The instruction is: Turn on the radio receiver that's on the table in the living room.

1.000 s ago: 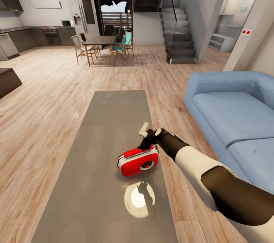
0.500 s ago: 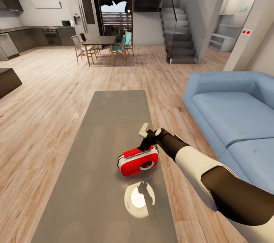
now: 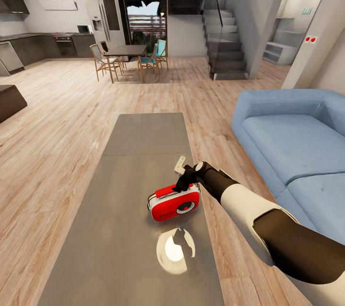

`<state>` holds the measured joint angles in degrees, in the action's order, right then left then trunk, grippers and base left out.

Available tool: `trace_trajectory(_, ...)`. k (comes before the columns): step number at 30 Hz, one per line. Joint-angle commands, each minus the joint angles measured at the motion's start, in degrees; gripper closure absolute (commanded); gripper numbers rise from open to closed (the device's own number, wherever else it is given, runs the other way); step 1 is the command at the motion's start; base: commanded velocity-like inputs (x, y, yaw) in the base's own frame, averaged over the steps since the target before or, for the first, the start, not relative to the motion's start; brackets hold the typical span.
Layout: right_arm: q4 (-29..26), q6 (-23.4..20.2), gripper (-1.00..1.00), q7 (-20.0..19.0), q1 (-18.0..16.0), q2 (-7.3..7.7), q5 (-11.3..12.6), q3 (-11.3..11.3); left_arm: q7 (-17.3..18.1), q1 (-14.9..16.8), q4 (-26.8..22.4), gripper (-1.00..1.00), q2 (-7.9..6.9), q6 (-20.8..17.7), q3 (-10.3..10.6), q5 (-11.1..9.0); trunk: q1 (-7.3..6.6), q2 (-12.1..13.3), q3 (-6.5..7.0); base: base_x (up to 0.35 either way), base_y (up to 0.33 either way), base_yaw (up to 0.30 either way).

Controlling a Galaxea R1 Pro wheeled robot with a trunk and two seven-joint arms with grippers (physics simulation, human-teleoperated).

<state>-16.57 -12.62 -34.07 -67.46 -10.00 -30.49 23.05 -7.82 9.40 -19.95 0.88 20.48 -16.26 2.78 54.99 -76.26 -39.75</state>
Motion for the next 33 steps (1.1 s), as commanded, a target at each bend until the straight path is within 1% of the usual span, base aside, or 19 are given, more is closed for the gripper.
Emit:
trace_trajectory(1,0.0,-0.01,-1.0,-0.01,0.02,0.0,0.0,-0.01,0.0,0.0,0.0,-1.0,0.02,0.0,0.0,0.03,0.0,0.0,0.0,0.0,0.0,0.0)
trace_trajectory(9,0.0,0.04,-1.0,-0.03,0.02,0.0,0.06,0.01,0.0,0.0,0.01,-1.0,0.02,0.0,0.0,0.12,0.0,0.0,0.0,0.0,0.0,0.0)
trace_trajectory(12,-0.01,0.05,-1.0,-0.03,0.0,0.37,0.13,0.0,0.0,0.0,0.02,-1.0,0.12,0.03,0.0,0.1,0.0,0.0,0.0,0.0,0.0,0.0)
trace_trajectory(22,-0.03,0.05,-1.0,-0.03,0.04,0.89,0.15,0.01,-0.04,0.0,0.0,-1.0,0.11,0.12,0.0,0.06,2.2,-4.01,-1.8,0.0,0.0,0.0)
trace_trajectory(28,-0.02,0.14,-1.0,-0.03,0.01,1.69,0.15,-0.01,-0.07,0.0,0.02,-1.0,0.09,0.17,0.0,-0.03,3.51,-6.42,-2.87,0.0,0.0,0.0)
trace_trajectory(33,-0.02,1.65,-1.0,-0.03,0.02,1.94,0.3,-0.02,-0.07,0.0,0.0,-1.0,0.09,0.17,0.0,-0.05,4.61,-8.42,-3.77,0.0,0.0,0.0)
